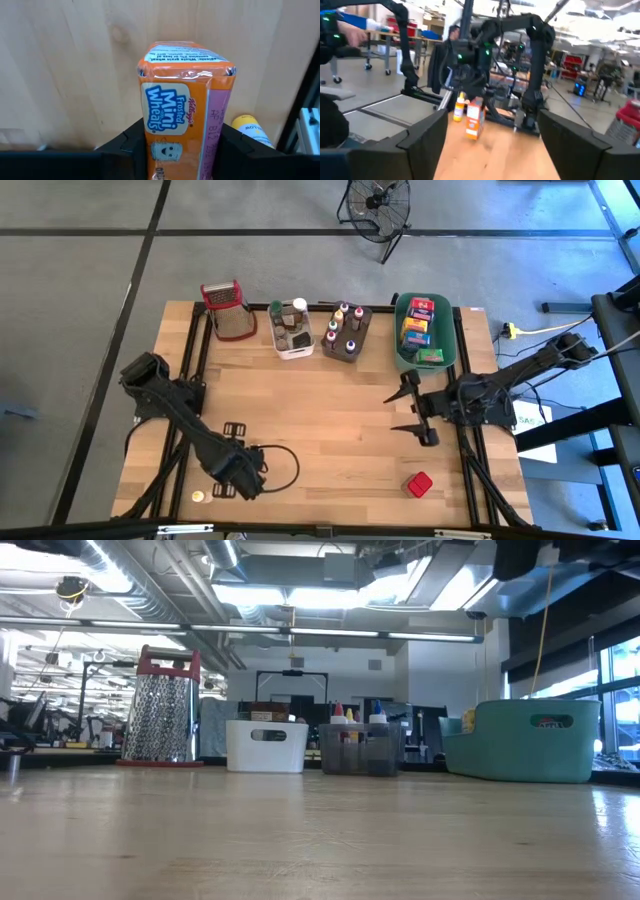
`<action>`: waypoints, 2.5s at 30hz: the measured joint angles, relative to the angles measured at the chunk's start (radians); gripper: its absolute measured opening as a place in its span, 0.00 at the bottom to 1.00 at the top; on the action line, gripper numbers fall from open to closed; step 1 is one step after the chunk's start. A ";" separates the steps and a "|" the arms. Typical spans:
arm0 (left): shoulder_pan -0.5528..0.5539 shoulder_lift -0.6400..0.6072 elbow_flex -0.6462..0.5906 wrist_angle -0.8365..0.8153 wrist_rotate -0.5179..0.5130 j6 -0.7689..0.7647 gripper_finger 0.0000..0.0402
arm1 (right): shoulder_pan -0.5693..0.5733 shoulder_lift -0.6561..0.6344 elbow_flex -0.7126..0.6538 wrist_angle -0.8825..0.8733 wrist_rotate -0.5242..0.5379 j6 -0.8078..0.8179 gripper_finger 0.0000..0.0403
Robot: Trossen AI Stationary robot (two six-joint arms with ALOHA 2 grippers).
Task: Pick & Place Kitchen Items
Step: Put the orange cereal box into the green bin
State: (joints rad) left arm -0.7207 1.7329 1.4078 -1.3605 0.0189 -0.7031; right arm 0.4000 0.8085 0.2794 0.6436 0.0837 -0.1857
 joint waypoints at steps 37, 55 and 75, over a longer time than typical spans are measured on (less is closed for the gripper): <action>0.363 0.051 0.286 0.317 -0.387 0.489 0.36 | -0.007 0.691 0.455 -0.073 0.377 -0.007 0.88; 0.355 0.050 0.285 0.287 -0.393 0.476 0.36 | -0.006 0.774 0.589 -0.258 0.432 0.061 0.88; 0.355 0.050 0.235 0.308 -0.385 0.453 0.36 | 0.019 0.718 0.596 -0.370 0.413 0.194 0.88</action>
State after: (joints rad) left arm -0.3653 1.7828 1.6428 -1.0525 -0.3660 -0.2502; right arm 0.4187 1.5266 0.8753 0.2740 0.4965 0.0084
